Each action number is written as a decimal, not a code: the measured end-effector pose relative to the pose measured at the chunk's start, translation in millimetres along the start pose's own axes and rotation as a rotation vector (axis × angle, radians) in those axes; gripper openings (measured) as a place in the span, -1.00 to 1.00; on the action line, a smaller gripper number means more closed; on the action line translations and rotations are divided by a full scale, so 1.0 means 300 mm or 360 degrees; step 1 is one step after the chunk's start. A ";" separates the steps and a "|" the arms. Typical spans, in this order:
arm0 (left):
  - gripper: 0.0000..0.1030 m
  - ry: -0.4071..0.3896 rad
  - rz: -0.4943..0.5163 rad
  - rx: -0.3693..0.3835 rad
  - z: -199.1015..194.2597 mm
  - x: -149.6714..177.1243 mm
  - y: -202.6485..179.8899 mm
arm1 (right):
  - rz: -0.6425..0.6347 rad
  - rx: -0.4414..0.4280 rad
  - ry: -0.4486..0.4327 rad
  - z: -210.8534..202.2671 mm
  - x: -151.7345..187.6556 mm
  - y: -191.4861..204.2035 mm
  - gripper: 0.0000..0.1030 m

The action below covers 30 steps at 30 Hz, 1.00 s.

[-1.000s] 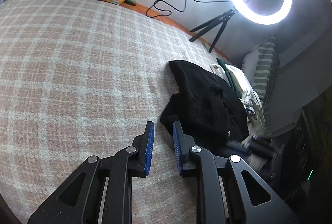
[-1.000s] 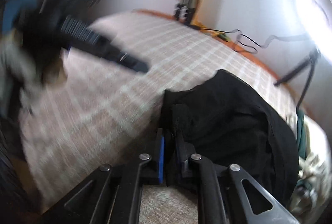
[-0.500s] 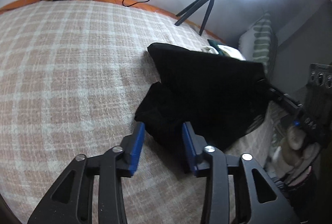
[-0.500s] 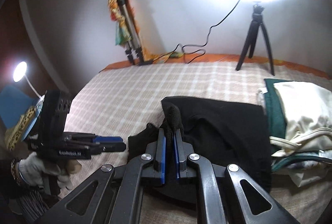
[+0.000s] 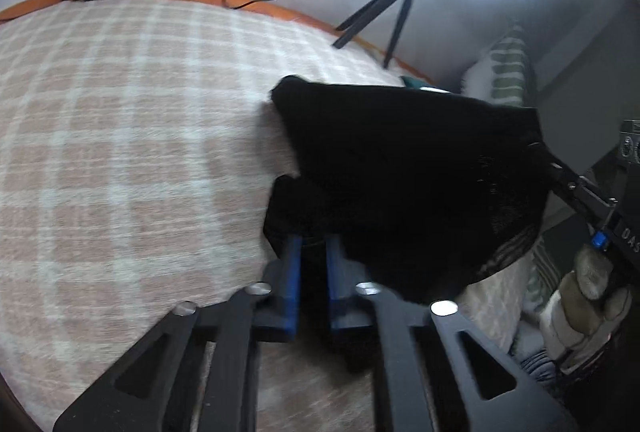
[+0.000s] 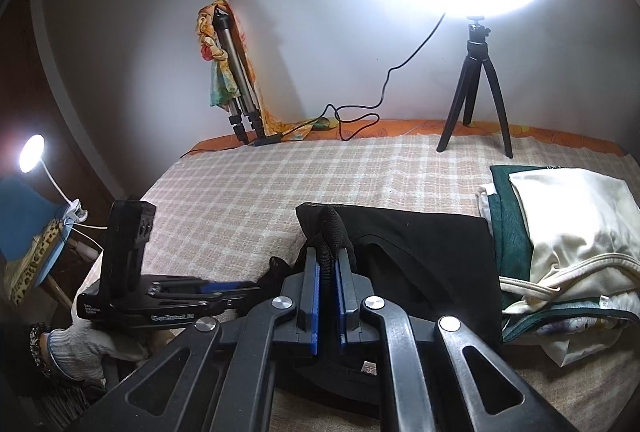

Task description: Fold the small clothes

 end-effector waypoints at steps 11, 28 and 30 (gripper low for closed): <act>-0.88 0.0012 0.0072 0.0255 0.114 -0.029 -0.125 | 0.0009 -0.0031 -0.0015 -0.007 -0.011 0.007 -0.92; -0.53 -0.0043 0.0017 0.0099 -0.122 0.013 -0.036 | -0.0152 -0.0221 0.0156 0.047 0.067 0.106 -0.91; -0.53 -0.0112 -0.0069 0.0058 -0.180 0.003 0.018 | -0.0233 -0.0225 0.0203 0.072 0.103 0.149 -0.91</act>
Point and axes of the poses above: each gripper's, at about its wrist camera, not at the fingertips, and z roughly the way its jaws point, y to its left, x to its underside, the point moved 2 cm from there along z, roughly the way its jaws point, and after that the axes turned 9 degrees about z, right-handed, at the moved point
